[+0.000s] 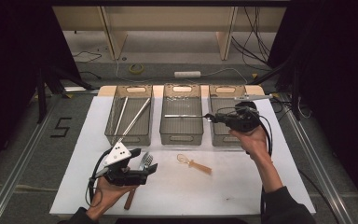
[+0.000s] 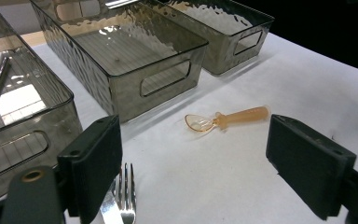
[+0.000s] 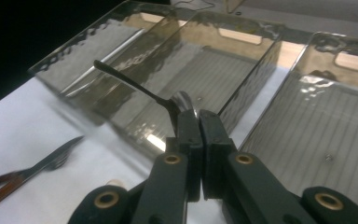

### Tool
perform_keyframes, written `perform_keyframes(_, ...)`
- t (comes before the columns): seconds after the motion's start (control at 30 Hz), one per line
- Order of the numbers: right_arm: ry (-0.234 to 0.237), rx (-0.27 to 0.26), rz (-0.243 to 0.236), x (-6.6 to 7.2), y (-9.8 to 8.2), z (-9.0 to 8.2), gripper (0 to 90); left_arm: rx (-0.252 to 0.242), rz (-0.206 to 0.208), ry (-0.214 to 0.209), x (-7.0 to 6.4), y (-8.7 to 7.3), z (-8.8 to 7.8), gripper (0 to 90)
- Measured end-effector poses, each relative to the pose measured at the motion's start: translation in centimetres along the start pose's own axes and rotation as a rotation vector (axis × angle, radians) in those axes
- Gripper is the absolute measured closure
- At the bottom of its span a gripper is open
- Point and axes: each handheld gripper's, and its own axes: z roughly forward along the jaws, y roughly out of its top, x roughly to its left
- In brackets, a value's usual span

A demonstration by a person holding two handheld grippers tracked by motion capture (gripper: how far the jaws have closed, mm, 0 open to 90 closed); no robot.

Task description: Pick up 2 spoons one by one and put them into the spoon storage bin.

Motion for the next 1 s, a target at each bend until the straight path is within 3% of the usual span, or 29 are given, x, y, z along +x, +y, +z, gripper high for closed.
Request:
perform_keyframes(0.27,-0.084,0.037,0.025,-0.1,1.0,3.7,89.4,-0.003,0.0,-0.001,0.0,0.0,0.0,17.8)
perform_keyframes(0.7,-0.195,0.066,0.034,0.6,2.1,6.8,89.4,-0.004,-0.002,-0.003,-0.1,0.0,-0.1,17.8)
perform_keyframes(1.0,-0.232,0.087,0.032,0.9,2.0,8.1,89.3,-0.005,-0.002,-0.005,-0.1,0.0,-0.1,17.8)
